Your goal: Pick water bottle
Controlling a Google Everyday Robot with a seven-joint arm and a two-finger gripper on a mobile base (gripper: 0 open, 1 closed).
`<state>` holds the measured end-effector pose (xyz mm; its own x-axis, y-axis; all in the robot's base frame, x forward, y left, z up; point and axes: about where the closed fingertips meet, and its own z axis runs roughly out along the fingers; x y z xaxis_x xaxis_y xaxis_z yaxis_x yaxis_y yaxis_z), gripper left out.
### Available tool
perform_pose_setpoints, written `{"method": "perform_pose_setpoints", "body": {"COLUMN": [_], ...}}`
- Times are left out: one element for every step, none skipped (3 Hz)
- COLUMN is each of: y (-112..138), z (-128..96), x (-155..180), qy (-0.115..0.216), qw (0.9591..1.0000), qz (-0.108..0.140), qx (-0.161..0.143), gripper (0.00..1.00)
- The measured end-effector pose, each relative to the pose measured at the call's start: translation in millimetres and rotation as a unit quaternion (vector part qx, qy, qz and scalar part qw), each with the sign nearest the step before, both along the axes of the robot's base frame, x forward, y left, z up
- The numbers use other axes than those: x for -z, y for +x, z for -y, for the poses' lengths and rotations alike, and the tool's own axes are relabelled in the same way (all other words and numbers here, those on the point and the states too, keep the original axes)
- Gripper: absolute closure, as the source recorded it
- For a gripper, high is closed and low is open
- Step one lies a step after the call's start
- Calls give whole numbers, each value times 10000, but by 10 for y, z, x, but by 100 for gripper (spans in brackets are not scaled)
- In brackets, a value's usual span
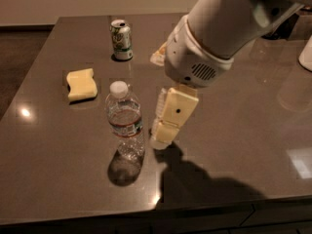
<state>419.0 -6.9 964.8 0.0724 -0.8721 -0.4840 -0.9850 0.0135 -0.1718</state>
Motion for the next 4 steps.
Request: {"method": "perform_pose_setpoints", "body": {"y": [-78, -110, -125, -105], "z": [-312, -502, -611, -615], "x": [17, 69, 131, 79], "qy": [168, 244, 293, 399], "qw": [9994, 9984, 9972, 9965], "qz": [-106, -234, -377, -421], "qx": [-272, -444, -567, -603], "gripper": [0, 12, 43, 65]}}
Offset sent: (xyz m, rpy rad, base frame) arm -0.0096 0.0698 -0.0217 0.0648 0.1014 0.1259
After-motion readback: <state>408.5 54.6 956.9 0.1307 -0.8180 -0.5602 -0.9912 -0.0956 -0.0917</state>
